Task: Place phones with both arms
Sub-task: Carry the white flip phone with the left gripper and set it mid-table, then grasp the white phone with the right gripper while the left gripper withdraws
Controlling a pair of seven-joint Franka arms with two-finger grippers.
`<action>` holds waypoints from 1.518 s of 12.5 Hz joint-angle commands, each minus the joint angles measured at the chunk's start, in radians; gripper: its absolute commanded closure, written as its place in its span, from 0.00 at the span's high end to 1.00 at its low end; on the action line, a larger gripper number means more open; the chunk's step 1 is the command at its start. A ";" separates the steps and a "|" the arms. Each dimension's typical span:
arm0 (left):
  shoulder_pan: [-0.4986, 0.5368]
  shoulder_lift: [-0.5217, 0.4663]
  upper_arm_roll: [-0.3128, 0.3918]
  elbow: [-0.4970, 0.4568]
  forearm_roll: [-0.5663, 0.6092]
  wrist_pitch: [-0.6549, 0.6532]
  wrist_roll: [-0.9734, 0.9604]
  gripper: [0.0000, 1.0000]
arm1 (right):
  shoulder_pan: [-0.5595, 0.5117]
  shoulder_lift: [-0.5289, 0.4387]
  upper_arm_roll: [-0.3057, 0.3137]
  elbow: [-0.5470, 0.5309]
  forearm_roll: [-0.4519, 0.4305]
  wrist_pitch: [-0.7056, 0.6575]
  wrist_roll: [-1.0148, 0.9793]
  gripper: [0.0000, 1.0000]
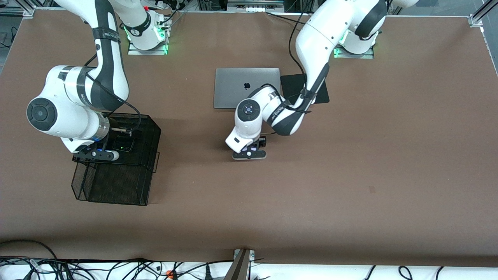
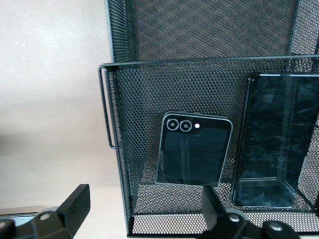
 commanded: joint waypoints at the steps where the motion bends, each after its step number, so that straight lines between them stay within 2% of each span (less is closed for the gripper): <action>1: -0.010 0.043 0.017 0.034 0.029 0.042 0.027 0.00 | 0.007 -0.017 0.007 0.015 0.001 -0.021 0.007 0.99; 2: -0.010 0.043 0.017 0.031 0.028 0.043 0.021 0.14 | 0.007 -0.017 0.007 0.015 0.001 -0.021 0.007 0.99; 3: -0.009 0.041 0.017 0.030 0.027 0.041 0.015 0.90 | 0.007 -0.018 0.007 0.015 0.001 -0.021 0.006 0.99; 4: -0.001 0.035 0.017 0.032 0.026 0.041 0.014 1.00 | 0.006 -0.018 0.007 0.015 0.001 -0.021 0.006 0.99; 6: 0.037 -0.012 0.014 0.038 0.014 -0.021 0.024 1.00 | 0.007 -0.017 0.007 0.015 -0.001 -0.021 0.006 0.99; 9: 0.150 -0.100 -0.038 0.035 -0.012 -0.164 0.064 1.00 | 0.009 -0.015 0.007 0.030 -0.001 -0.021 0.004 0.99; 12: 0.244 -0.176 -0.038 -0.009 -0.037 -0.278 0.135 1.00 | 0.087 0.005 0.013 0.087 0.002 -0.029 0.198 0.99; 13: 0.279 -0.213 -0.038 -0.056 -0.037 -0.298 0.174 1.00 | 0.128 0.038 0.027 0.117 0.008 -0.024 0.251 0.99; 16: 0.396 -0.333 -0.038 -0.178 -0.038 -0.360 0.315 1.00 | 0.176 0.208 0.139 0.298 0.022 -0.012 0.413 0.99; 18: 0.489 -0.365 -0.037 -0.181 -0.038 -0.452 0.438 1.00 | 0.168 0.319 0.229 0.418 0.086 0.063 0.498 0.99; 19: 0.538 -0.384 -0.037 -0.181 -0.038 -0.489 0.507 1.00 | 0.168 0.353 0.268 0.437 0.122 0.121 0.503 0.99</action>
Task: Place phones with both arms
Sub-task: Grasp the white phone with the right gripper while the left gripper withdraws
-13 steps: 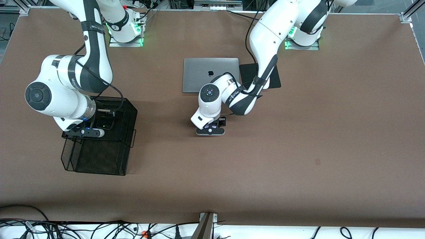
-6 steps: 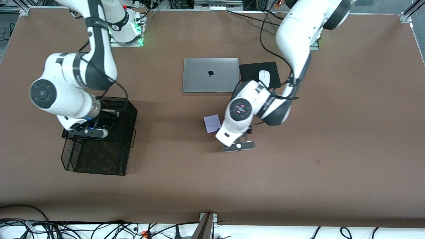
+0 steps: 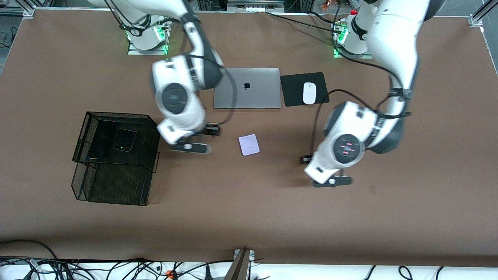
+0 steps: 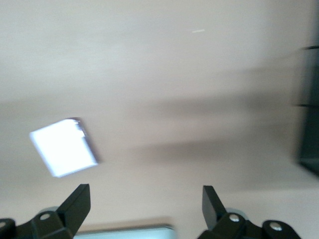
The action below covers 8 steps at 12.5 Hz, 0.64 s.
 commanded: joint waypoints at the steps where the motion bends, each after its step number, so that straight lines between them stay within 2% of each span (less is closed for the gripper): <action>1: 0.135 -0.096 -0.013 -0.068 -0.019 -0.088 0.187 1.00 | -0.028 0.129 0.083 0.118 0.070 0.113 0.023 0.99; 3: 0.247 -0.145 -0.012 -0.069 -0.007 -0.163 0.335 1.00 | -0.023 0.165 0.148 0.118 0.055 0.231 0.013 0.99; 6: 0.356 -0.222 -0.012 -0.069 -0.007 -0.202 0.427 1.00 | 0.005 0.209 0.156 0.115 0.029 0.283 -0.062 0.99; 8: 0.365 -0.274 -0.012 -0.071 -0.009 -0.223 0.427 1.00 | 0.021 0.228 0.156 0.112 -0.005 0.286 -0.108 0.99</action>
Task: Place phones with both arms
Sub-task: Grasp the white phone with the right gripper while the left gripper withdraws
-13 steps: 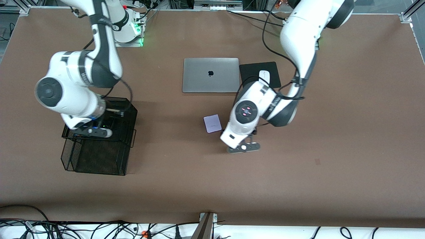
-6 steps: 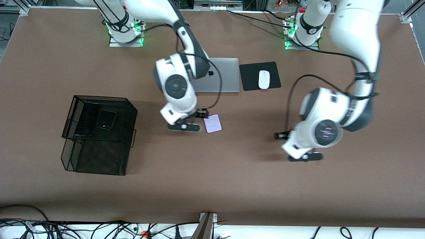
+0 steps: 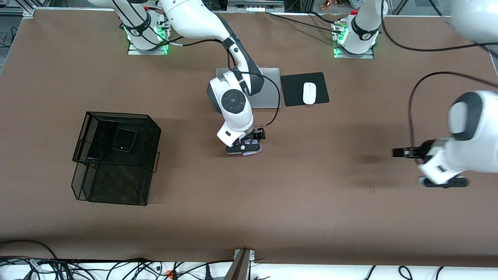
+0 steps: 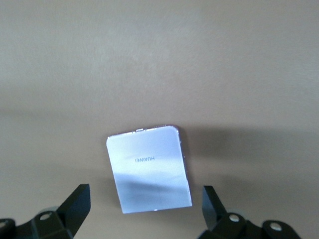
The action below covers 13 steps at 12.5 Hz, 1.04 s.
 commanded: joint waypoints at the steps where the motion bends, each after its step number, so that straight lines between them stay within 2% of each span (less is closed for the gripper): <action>1: 0.003 -0.110 -0.012 -0.052 -0.012 -0.034 0.006 1.00 | 0.021 0.033 0.000 0.022 -0.055 0.018 -0.045 0.99; 5: -0.005 -0.227 -0.015 -0.045 -0.022 -0.111 -0.010 1.00 | 0.032 0.069 0.008 0.006 -0.074 0.112 -0.065 0.99; 9: -0.002 -0.311 -0.013 -0.035 -0.124 -0.235 -0.020 1.00 | 0.038 0.093 0.008 0.000 -0.095 0.140 -0.123 0.99; 13: -0.045 -0.371 -0.015 -0.073 -0.102 -0.225 -0.012 1.00 | 0.061 0.106 0.007 -0.012 -0.100 0.150 -0.122 0.99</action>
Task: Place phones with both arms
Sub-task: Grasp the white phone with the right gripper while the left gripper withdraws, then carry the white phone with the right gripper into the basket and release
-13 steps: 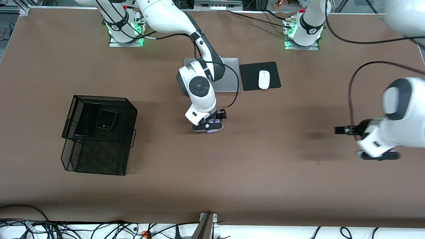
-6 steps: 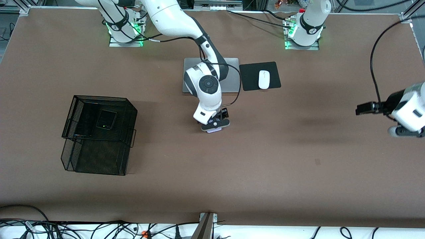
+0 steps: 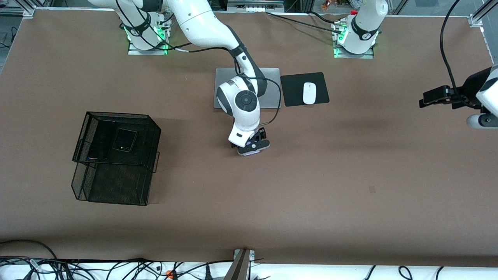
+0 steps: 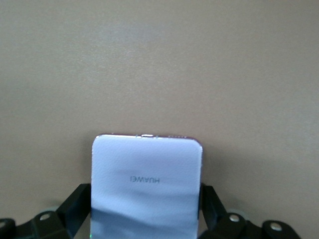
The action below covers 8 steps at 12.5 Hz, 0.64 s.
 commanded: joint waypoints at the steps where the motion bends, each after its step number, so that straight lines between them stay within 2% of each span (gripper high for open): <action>1: -0.061 -0.075 0.006 -0.099 0.012 0.047 0.000 1.00 | 0.029 0.009 -0.003 -0.029 -0.007 0.045 -0.009 0.94; 3: -0.094 -0.143 0.015 -0.224 0.023 0.128 0.001 1.00 | 0.030 0.009 -0.003 -0.038 -0.004 0.062 0.001 0.18; 4: -0.092 -0.173 0.017 -0.270 0.023 0.159 0.010 1.00 | 0.030 0.003 -0.004 -0.038 -0.006 0.058 -0.002 0.05; 6: -0.101 -0.185 0.049 -0.289 0.021 0.176 0.012 1.00 | 0.030 -0.012 -0.022 -0.038 -0.003 0.015 -0.002 0.03; 8: -0.178 -0.187 0.156 -0.277 0.021 0.173 0.013 1.00 | 0.026 -0.085 -0.116 -0.023 0.006 -0.191 -0.016 0.00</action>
